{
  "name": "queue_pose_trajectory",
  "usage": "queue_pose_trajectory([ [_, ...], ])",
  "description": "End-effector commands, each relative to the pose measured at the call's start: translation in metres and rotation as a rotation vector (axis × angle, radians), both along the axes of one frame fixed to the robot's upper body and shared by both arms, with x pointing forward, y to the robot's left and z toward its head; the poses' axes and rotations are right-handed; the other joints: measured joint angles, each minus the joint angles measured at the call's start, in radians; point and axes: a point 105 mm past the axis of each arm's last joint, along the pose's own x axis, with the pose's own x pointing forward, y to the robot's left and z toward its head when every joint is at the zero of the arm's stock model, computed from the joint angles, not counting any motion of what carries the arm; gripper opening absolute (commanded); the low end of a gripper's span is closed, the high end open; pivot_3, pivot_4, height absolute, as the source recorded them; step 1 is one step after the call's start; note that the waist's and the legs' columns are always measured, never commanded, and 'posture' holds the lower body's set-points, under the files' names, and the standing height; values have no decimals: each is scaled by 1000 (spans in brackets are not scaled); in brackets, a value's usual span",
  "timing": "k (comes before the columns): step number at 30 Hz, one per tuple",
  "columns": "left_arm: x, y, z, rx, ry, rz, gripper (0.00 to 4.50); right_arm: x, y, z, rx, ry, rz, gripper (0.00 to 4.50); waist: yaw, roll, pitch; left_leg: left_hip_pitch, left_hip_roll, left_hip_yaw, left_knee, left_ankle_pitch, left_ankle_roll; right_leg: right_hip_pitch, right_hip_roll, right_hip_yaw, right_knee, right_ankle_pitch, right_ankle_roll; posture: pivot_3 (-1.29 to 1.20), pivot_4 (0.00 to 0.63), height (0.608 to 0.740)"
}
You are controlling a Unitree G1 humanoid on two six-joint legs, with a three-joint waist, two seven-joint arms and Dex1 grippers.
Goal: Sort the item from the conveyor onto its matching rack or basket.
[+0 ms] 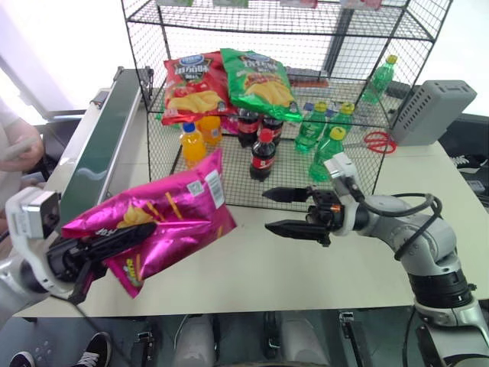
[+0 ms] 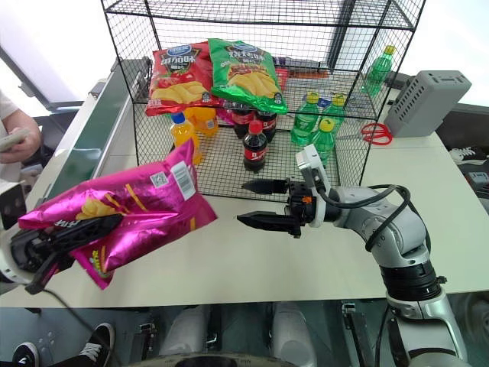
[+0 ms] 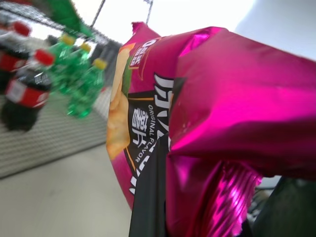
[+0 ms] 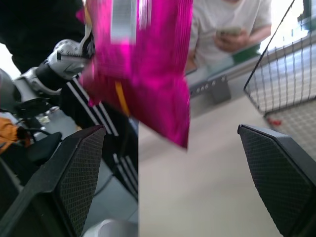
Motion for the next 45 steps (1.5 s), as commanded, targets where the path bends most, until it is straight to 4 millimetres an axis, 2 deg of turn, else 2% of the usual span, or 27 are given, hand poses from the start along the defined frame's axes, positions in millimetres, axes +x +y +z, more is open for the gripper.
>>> queue_pose_trajectory([
  [1, 2, -16, 0, -90, 58, -110, 35, -9, 3, 11, 22, 22, 65, 4500, 0, 0, 0, 0, 0, 0, 0, 0, 0, 0, 0, 0, 0, 0, 0, 0, 150, 740],
  [7, 9, -37, 2, -160, 92, -246, 35, -21, 7, 31, 118, 113, 161, 4500, 1, -1, 0, 0, 0, 0, 0, 0, 0, 0, 0, 0, 0, 0, 0, 0, 150, 740],
  [10, 14, -38, -3, -149, 102, -260, 35, -32, 7, 35, 127, 167, 238, 4500, 1, -1, 0, 0, -1, 0, 0, 0, 0, 0, 0, 1, 0, 0, 0, 0, 150, 740],
  [14, 17, -48, -13, -128, 110, -281, 35, -35, 8, 44, 158, 208, 268, 4500, 1, -1, 0, 0, -1, 0, 0, 0, 0, 0, 0, 1, 0, 0, 0, 0, 150, 740],
  [17, 16, -52, -22, -90, 96, -280, 35, -42, 10, 42, 132, 238, 305, 4500, 2, -1, 0, 0, -1, 0, 0, 0, 0, 0, 0, 1, 0, 0, 0, 0, 150, 740],
  [22, 18, -49, -24, -81, 77, -259, 35, -43, 11, 36, 98, 236, 298, 4500, 2, -1, 0, 0, -1, 0, 0, 0, 0, 0, 0, 1, 0, 0, 0, 0, 150, 740],
  [25, 21, -45, -22, -80, 53, -226, 0, -44, 11, 28, 64, 248, 287, 3598, 2, -1, 0, 0, -1, 0, 0, 0, 0, 0, 0, 1, 0, 0, 0, 0, 150, 740],
  [28, 26, -40, -20, -90, 31, -189, 0, -42, 10, 20, 24, 214, 262, 2081, 3, -1, 0, 0, -1, 0, 0, 0, 0, 0, 0, 1, 0, 0, 0, 0, 150, 740],
  [31, 27, -37, -19, -99, 23, -168, 0, -38, 10, 16, 15, 185, 241, 767, 3, -1, 0, 0, -1, 0, 0, 0, 0, 0, 0, 1, 0, 0, 0, 0, 150, 740],
  [32, 29, -35, -19, -95, 26, -151, 0, -36, 9, 15, 9, 175, 231, 436, 2, -1, 0, 0, -1, 0, 0, 0, 0, 0, 0, 1, 0, 0, 0, 0, 150, 740],
  [33, 31, -34, -20, -91, 29, -139, 0, -35, 9, 13, 4, 168, 225, 353, 2, -1, 0, 0, -1, 0, 0, 0, 0, 0, 0, 1, 0, 0, 0, 0, 150, 740],
  [36, 36, -28, -20, -94, 47, -102, 949, -29, 6, 11, -12, 114, 184, 351, 2, -1, 0, 0, -1, 0, 0, 0, 0, 0, 0, 1, 0, 0, 0, 0, 150, 740],
  [39, 38, -22, -23, -52, 25, -47, 2477, -24, 0, 16, 16, 59, 123, 329, 3, -1, 0, 0, -1, 0, 0, 0, 0, 0, 0, 1, 0, 0, 0, 0, 150, 740],
  [43, 39, -11, -30, 18, -7, 33, 4495, -24, -19, 22, 13, -4, 13, 321, 5, -1, 0, -1, -1, 0, 0, 0, 0, 0, 0, 1, -1, 0, 0, 0, 150, 740],
  [45, 42, -3, -32, 41, -15, 82, 4500, -26, -34, 32, 27, -43, -68, 320, 10, -1, 0, -1, -1, 0, 0, 0, 0, 0, 0, 1, -2, 0, 0, 0, 150, 740],
])
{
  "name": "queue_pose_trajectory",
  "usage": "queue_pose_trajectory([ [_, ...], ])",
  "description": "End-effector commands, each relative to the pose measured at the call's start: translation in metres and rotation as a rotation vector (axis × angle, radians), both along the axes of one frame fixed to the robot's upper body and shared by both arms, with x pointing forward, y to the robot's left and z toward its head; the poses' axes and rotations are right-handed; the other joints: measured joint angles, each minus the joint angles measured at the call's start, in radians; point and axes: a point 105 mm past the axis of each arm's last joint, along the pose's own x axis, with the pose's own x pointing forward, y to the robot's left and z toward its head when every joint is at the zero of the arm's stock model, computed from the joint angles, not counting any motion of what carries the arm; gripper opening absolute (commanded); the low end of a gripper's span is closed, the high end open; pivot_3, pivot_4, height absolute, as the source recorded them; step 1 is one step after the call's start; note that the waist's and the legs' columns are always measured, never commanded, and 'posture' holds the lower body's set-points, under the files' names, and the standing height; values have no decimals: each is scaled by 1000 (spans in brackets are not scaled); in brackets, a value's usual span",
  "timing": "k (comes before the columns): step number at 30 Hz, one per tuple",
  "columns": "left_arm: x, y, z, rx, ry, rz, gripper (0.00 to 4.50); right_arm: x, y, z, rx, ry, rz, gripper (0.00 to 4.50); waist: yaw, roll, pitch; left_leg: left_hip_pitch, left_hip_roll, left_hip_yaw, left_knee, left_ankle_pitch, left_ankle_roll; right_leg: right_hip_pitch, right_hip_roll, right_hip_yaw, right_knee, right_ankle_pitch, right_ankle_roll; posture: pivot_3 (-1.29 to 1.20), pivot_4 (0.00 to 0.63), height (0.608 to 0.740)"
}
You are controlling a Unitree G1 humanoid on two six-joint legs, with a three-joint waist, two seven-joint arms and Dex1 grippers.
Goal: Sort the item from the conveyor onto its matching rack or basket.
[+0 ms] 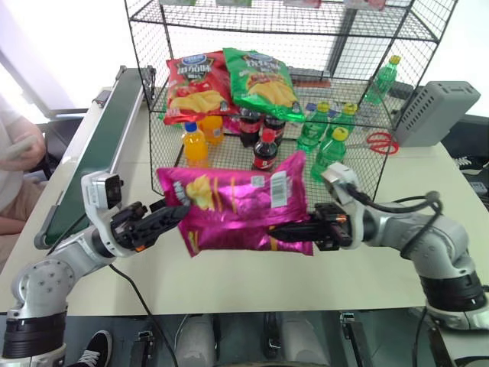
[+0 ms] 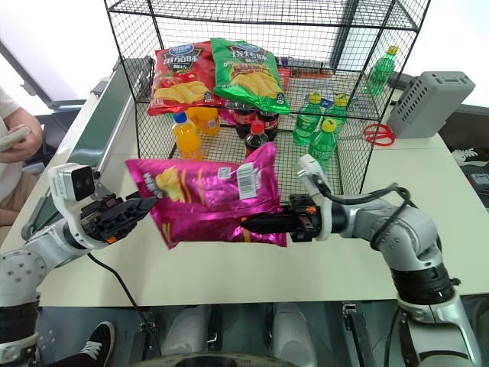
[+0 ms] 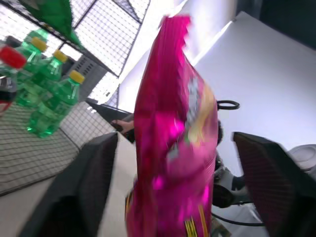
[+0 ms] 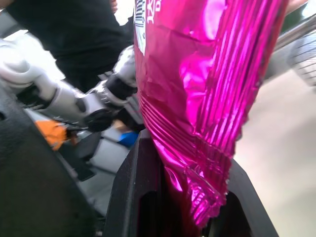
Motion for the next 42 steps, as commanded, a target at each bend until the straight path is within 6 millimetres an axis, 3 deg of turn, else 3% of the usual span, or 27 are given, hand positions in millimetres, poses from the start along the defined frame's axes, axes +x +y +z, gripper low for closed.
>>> queue_pose_trajectory([
  [1, 1, 14, 2, 94, -91, 86, 4500, -8, -24, 32, 39, -148, -110, 320, 10, 0, 0, 0, 0, 0, 0, 0, 0, 0, 0, 0, 0, 0, 0, 0, 150, 740],
  [4, 5, 17, -1, 138, -126, 120, 4500, -2, -42, 50, 80, -237, -264, 320, 15, 0, 0, 0, 0, 1, 0, 0, 0, 0, 0, 0, -1, 0, 0, 0, 150, 740],
  [8, 15, 11, -1, 142, -155, 128, 4500, 24, -80, 82, 133, -475, -591, 320, 18, 0, 0, 0, 0, 1, 0, 0, 0, 0, 0, 0, -1, 0, 0, 0, 150, 740],
  [13, 25, 3, -4, 174, -188, 111, 4500, 46, -118, 107, 16, -836, -907, 318, 18, 0, 0, 0, 0, 2, 0, 0, 0, 0, 0, 1, -1, 0, 0, 0, 150, 740],
  [17, 30, 2, -1, 173, -202, 111, 4500, 51, -124, 108, -77, -972, -935, 318, 15, 0, 0, 0, 0, 3, 0, 0, 0, -1, 0, 1, -1, 0, 0, 0, 150, 740],
  [22, 32, 1, 1, 205, -239, 135, 4500, 58, -120, 79, -443, -1270, -816, 318, 15, 0, 0, 1, 0, 4, 0, 0, 0, -1, 0, 2, -1, 0, 0, 0, 150, 740],
  [23, 32, 1, 3, 213, -252, 138, 4500, 64, -129, 77, -530, -1336, -843, 318, 15, 0, 0, 1, 0, 4, 0, 0, 0, -1, 0, 2, -1, 0, 0, 0, 150, 740],
  [29, 26, -5, 11, 250, -324, 130, 4500, 75, -152, 104, -624, -1619, -1009, 318, 14, 0, 0, 1, 0, 6, 0, 0, -1, -1, 0, 4, -1, 0, 0, 0, 150, 740],
  [33, 22, -13, 15, 273, -374, 116, 4500, 86, -149, 92, -730, -1670, -954, 318, 13, 0, 0, 1, 1, 6, 0, 1, -1, -1, 0, 4, -1, 0, 0, 0, 150, 740],
  [36, 21, -18, 16, 290, -399, 115, 4500, 101, -159, 84, -879, -1663, -973, 318, 11, 0, 0, 2, 1, 6, 0, 1, -2, -1, 0, 4, -1, 0, 0, 0, 150, 740],
  [42, 21, -20, 9, 303, -411, 127, 4500, 115, -155, 92, -962, -1737, -1009, 318, 7, 1, 0, 2, 1, 7, -1, 1, -2, -1, 0, 5, 0, 0, 0, 0, 150, 740],
])
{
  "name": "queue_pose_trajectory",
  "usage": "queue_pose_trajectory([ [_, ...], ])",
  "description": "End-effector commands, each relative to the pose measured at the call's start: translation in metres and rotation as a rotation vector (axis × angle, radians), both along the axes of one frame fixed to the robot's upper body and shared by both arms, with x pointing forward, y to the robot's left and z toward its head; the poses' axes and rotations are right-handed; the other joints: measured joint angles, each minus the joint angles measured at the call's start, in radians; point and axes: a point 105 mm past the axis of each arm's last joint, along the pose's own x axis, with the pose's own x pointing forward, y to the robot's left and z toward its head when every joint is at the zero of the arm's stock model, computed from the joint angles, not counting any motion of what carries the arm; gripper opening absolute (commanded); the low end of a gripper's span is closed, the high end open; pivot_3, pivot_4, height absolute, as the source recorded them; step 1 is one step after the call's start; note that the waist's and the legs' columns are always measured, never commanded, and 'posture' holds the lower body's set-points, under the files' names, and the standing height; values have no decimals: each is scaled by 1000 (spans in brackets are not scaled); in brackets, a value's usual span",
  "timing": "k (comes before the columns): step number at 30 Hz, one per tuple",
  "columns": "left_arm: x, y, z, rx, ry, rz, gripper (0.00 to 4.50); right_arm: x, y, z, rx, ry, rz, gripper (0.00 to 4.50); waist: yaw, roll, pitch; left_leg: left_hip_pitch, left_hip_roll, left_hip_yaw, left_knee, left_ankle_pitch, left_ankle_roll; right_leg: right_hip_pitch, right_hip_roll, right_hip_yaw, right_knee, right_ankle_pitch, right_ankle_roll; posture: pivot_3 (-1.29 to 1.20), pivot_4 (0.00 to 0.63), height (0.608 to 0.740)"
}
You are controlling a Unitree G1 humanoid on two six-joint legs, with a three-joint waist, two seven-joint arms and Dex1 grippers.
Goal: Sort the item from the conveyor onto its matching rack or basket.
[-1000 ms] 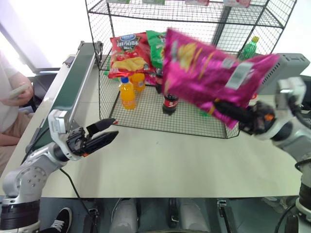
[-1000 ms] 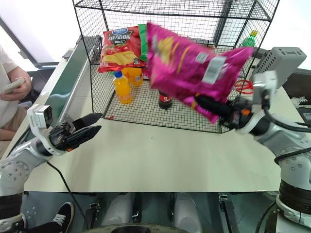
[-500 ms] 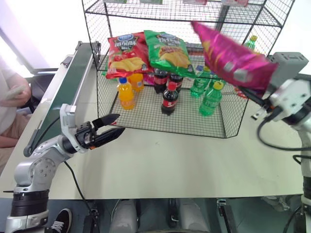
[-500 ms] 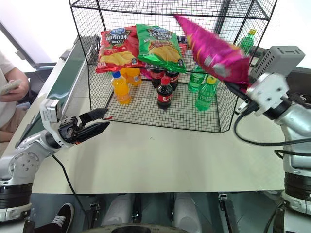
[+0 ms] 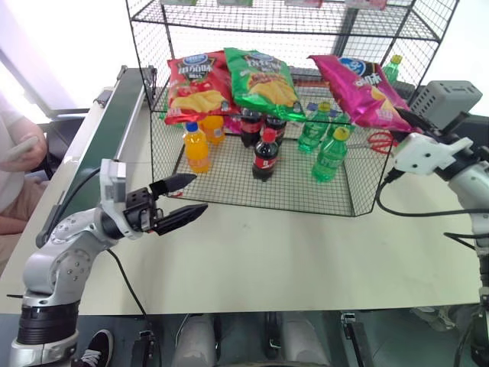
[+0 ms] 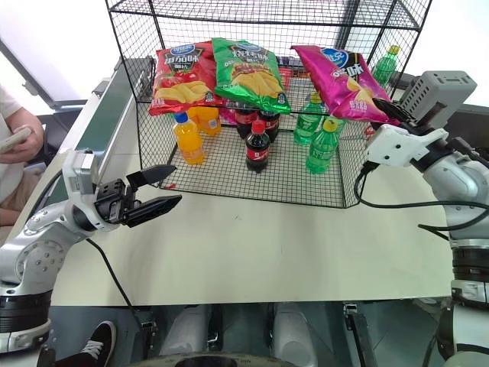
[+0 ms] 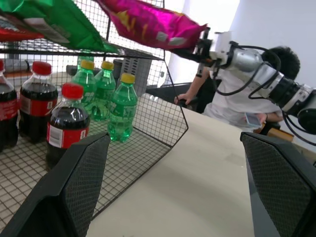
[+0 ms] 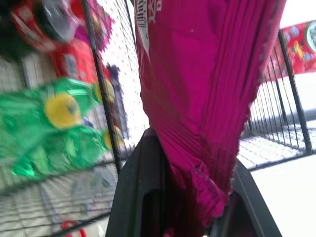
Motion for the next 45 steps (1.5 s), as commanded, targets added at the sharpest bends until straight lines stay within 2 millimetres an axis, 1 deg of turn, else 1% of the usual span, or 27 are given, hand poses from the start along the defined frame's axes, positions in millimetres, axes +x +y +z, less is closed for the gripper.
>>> queue_pose_trajectory([
  [1, -2, 0, 0, 2, -30, 10, 4500, 5, 9, 20, -55, -75, -20, 318, -4, 0, 0, 0, 0, 0, 0, 0, 0, 0, 0, 0, 0, 0, 0, 0, 150, 740],
  [3, -2, 0, -3, 2, -27, 17, 4500, 10, 14, 21, -66, -92, -40, 318, -11, 0, 0, 0, 0, 0, 0, 0, 0, 0, 0, 0, 0, 0, 0, 0, 150, 740],
  [7, -4, 0, -7, 7, -25, 22, 4500, 27, 24, 16, -23, -48, -64, 318, -17, 0, 0, 0, 0, 0, 0, 0, 0, 0, 0, 0, 0, 0, 0, 0, 150, 740],
  [10, -4, -2, -10, 8, -25, 26, 4500, 38, 31, 22, 4, -69, -87, 318, -18, 0, 0, 1, 0, 0, 0, 0, 0, 0, 0, 0, 1, 0, 0, 0, 150, 740],
  [14, -4, -2, -10, 3, -27, 38, 4500, 52, 31, 20, -14, -53, -124, 318, -15, 0, 0, 0, 0, 0, 0, 0, 0, 0, 0, 0, 1, 0, 0, 0, 150, 740],
  [16, -4, -1, -11, 7, -34, 49, 4500, 60, 28, 18, 43, -26, -144, 318, -16, 0, 0, 0, 0, 0, 0, 0, 0, 0, 0, 0, 0, 0, 0, 0, 150, 740],
  [20, -5, 1, -12, 4, -27, 63, 4500, 64, 27, 12, 80, 18, -134, 318, -17, 0, 0, 0, 0, 0, 0, 0, 0, 0, 0, 0, 0, 0, 0, 0, 150, 740],
  [21, -6, 1, -12, 1, -22, 66, 4500, 64, 26, 13, 74, 14, -137, 1380, -17, 0, 0, 0, 0, 1, 0, 0, 0, 0, 0, 0, 0, 0, 0, 0, 150, 740],
  [23, -7, 1, -14, 11, -24, 72, 4500, 62, 25, 18, 86, 9, -128, 2176, -17, 0, 0, 0, 0, 1, 0, 0, 0, 0, 0, 0, 1, 0, 0, 0, 150, 740],
  [25, -8, 2, -15, 10, -20, 79, 4500, 61, 24, 24, 120, 21, -113, 3210, -18, 0, 0, 0, 0, 1, 0, 0, 0, 0, 0, 0, 1, 0, 0, 0, 150, 740],
  [27, -8, 3, -16, 9, -15, 84, 4500, 59, 24, 31, 200, 62, -72, 4226, -19, 0, 0, 1, 0, 1, 0, 0, 0, 0, 0, 1, 1, 0, 0, 0, 150, 740],
  [28, -8, 4, -17, 10, -14, 86, 4500, 59, 23, 32, 237, 100, -58, 4452, -18, 0, 0, 1, 0, 1, 0, 0, 0, 0, 0, 1, 1, 0, 0, 0, 150, 740],
  [31, -6, 4, -19, 12, -11, 92, 4500, 56, 23, 35, 316, 195, 3, 4452, -17, 0, 0, 1, 1, 1, 0, 0, 0, 0, 0, 1, 1, 0, 0, 0, 150, 740],
  [33, -6, 3, -21, 20, -10, 91, 4500, 53, 24, 39, 335, 219, 34, 4452, -17, 0, 0, 1, 1, 1, 0, 0, 0, 0, 0, 1, 1, 0, 0, 0, 150, 740],
  [34, -5, 2, -21, 19, -10, 90, 4500, 51, 27, 39, 382, 269, 73, 4452, -17, 0, 0, 1, 1, 1, 0, 0, 0, 0, 0, 1, 1, 0, 0, 0, 150, 740],
  [36, -5, 1, -22, 18, -9, 88, 4500, 48, 29, 44, 420, 292, 109, 4452, -17, 0, 0, 1, 1, 1, 0, 0, 0, 0, 0, 1, 1, 0, 0, 0, 150, 740],
  [38, -4, 0, -21, 11, -5, 87, 4500, 46, 31, 41, 437, 348, 126, 4452, -16, 0, 0, 1, 1, 1, 0, 0, 1, 0, 0, 1, 1, 0, 0, 0, 150, 740],
  [40, -5, 0, -22, 22, -12, 89, 4500, 42, 34, 43, 486, 375, 165, 4452, -16, 0, 0, 1, 1, 1, 0, 0, 1, 0, 0, 1, 1, 0, 0, 0, 150, 740],
  [43, -5, 0, -22, 27, -12, 87, 4500, 32, 42, 43, 516, 437, 241, 4452, -16, 0, 0, 1, 1, 1, 0, 0, 1, 0, 0, 1, 1, 0, 0, 0, 150, 740],
  [45, -6, 0, -22, 23, -7, 88, 4500, 26, 43, 36, 500, 493, 253, 4452, -15, 0, 0, 1, 1, 1, 0, 0, 1, 0, 0, 0, 1, 0, 0, 0, 150, 740],
])
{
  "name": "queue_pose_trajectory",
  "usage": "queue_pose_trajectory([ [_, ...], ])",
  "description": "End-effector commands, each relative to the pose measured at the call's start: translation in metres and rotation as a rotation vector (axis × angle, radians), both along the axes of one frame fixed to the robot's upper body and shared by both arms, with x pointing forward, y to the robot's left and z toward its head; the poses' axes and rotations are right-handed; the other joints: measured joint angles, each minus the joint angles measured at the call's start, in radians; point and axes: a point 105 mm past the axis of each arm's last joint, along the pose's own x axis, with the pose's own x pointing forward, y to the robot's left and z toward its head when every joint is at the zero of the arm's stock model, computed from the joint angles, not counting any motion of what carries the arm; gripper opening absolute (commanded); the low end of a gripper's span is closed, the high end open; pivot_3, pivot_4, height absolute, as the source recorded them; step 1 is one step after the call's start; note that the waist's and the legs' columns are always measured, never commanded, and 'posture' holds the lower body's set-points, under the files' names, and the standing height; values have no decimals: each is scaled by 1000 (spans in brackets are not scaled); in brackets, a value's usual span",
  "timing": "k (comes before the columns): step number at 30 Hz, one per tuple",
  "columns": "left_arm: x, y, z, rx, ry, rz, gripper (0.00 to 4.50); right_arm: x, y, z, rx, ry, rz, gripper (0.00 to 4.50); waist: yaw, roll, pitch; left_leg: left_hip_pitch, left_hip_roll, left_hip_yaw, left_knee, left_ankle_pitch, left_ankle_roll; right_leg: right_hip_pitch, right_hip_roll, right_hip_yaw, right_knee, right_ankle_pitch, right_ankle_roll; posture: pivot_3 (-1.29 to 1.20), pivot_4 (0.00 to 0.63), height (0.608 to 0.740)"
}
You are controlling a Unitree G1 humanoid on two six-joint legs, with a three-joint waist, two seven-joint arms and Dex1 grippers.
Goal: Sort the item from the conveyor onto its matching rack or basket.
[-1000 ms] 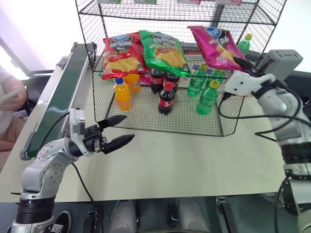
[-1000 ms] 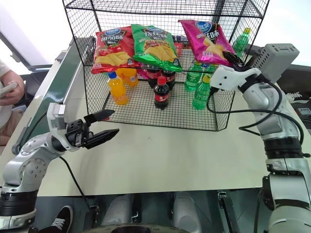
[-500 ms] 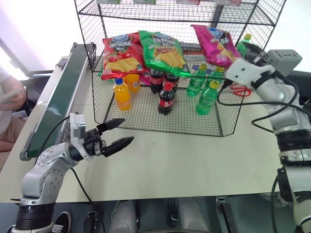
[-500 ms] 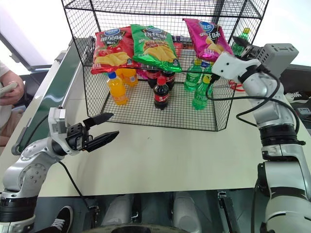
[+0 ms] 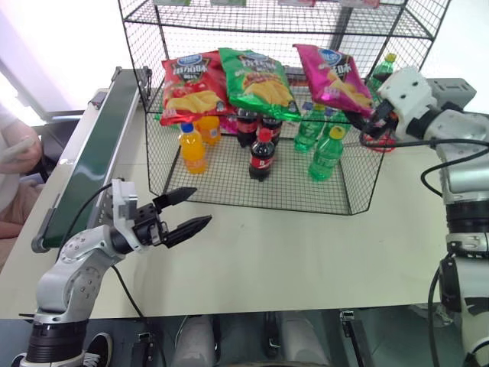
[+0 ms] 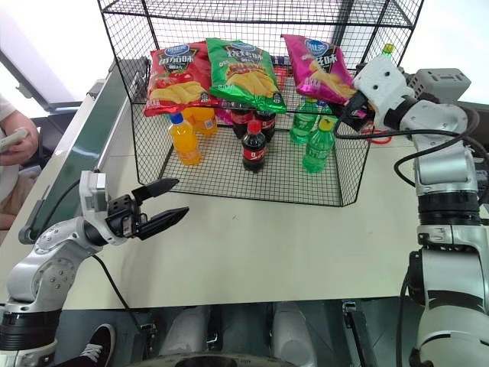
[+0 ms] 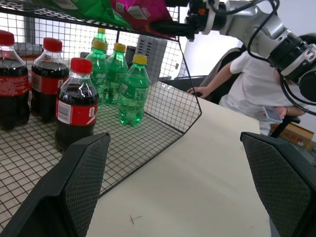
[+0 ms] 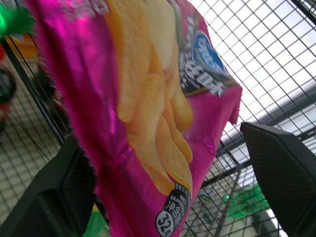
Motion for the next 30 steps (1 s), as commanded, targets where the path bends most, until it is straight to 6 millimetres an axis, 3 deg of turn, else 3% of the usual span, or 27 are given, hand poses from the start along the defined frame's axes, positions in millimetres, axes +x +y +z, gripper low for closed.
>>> queue_pose_trajectory([
  [1, -2, -1, 7, 0, -38, -3, 4500, -18, -1, 10, -15, -1, 59, 4452, 3, 0, 0, 0, 0, 0, 0, 0, 0, 0, 0, 0, 0, 0, 0, 0, 150, 740],
  [4, -2, 3, 8, 15, -44, 9, 4500, -33, -5, 7, 0, 36, 121, 4452, 7, 0, 0, -1, 0, 0, 0, 0, 0, 0, -1, 0, -1, 0, 0, 0, 150, 740],
  [7, -2, 6, 7, 29, -45, 25, 4500, -54, 4, 6, 10, 69, 242, 4452, 5, 0, 0, -1, 0, 0, 0, 0, 0, 0, 0, 0, -1, 0, 0, 0, 150, 740],
  [12, 4, 24, 8, 75, -45, 111, 4500, -86, 10, 24, 313, 125, 409, 4452, 1, 0, 0, 0, 0, 0, 0, 0, 0, 0, 0, 0, 0, 0, 0, 0, 150, 740],
  [14, 5, 36, 9, 119, -57, 154, 4500, -101, 14, 7, 365, 227, 460, 4452, 3, -1, -1, 0, 0, 0, 0, 0, 0, 0, 0, 0, 0, 0, 0, 0, 150, 740],
  [18, 11, 75, 11, 270, -90, 333, 4500, -131, 20, -51, 403, 473, 490, 4452, 14, -3, -2, 0, 0, -1, -1, -1, 1, 1, 0, -1, -2, 0, 0, 0, 150, 740],
  [23, 4, 107, 13, 386, -76, 439, 4500, -150, 16, -91, 318, 569, 459, 4452, 17, -2, -1, 1, 0, 1, 0, -1, 2, 0, 0, 1, -2, 0, 0, 0, 150, 740],
  [30, -8, 129, 1, 427, 15, 513, 4500, -144, 13, -94, 304, 539, 451, 4452, 19, -2, -1, 1, 0, 1, 0, -1, 2, 1, 0, 1, -2, 0, 0, 0, 150, 740],
])
